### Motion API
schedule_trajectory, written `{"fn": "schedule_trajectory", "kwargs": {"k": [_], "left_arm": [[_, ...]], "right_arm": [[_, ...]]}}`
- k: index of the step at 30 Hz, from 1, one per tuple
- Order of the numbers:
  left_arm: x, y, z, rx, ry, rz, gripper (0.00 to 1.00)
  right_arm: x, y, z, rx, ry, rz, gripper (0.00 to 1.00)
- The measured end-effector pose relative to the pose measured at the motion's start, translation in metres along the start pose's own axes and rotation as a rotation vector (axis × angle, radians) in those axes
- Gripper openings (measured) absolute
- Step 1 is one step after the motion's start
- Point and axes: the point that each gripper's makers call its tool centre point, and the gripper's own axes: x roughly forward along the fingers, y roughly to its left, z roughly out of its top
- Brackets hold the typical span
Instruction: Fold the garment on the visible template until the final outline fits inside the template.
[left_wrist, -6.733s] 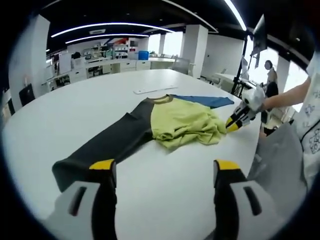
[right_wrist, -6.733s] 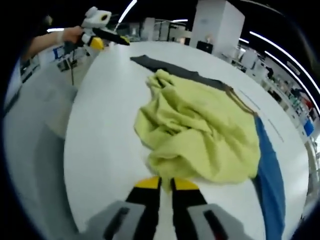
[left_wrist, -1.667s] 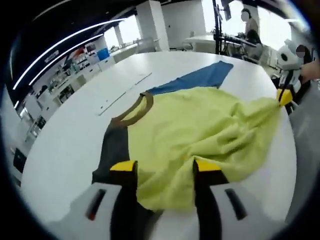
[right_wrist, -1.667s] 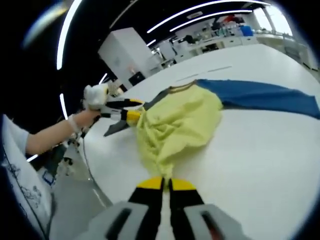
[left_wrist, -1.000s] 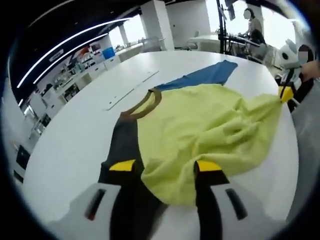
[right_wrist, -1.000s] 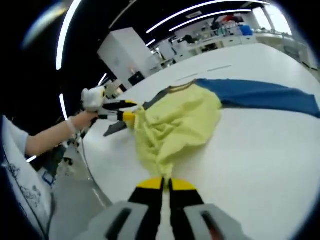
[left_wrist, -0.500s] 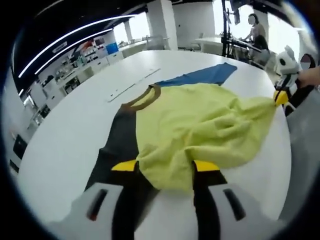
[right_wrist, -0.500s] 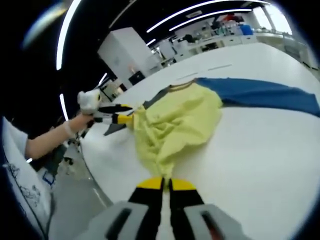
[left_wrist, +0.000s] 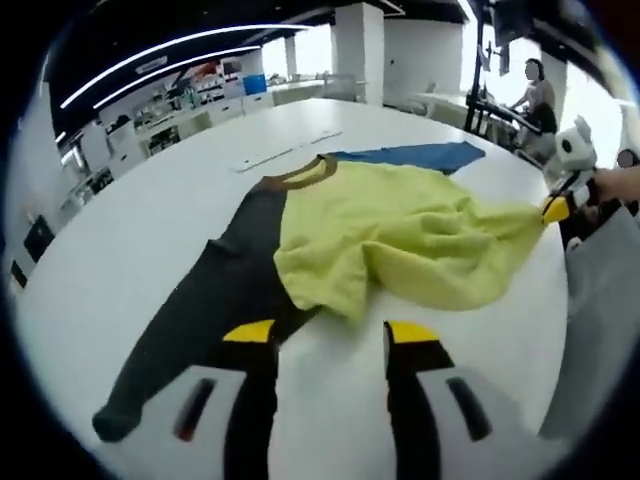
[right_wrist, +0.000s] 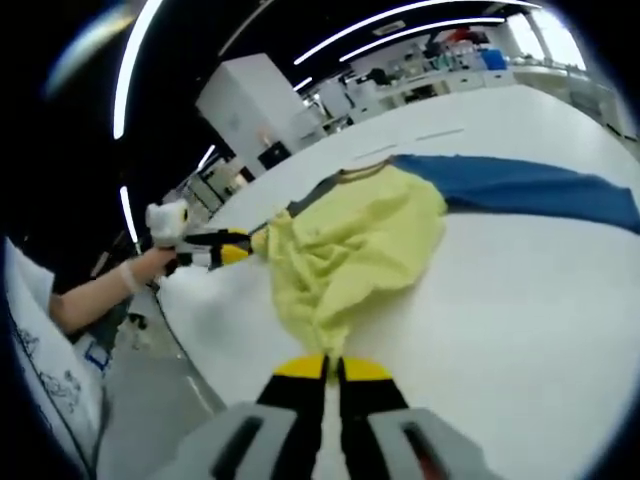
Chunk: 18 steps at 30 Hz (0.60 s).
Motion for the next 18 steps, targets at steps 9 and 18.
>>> {"fn": "schedule_trajectory", "kwargs": {"k": [9, 18], "left_arm": [[0.010, -0.012, -0.006, -0.048, -0.018, 0.000, 0.33], [0.026, -0.011, -0.013, -0.040, 0.001, 0.026, 0.11]], "right_arm": [[-0.002, -0.001, 0.000, 0.004, -0.002, -0.002, 0.00], [-0.004, -0.004, 0.001, 0.004, -0.004, -0.009, 0.00]]}}
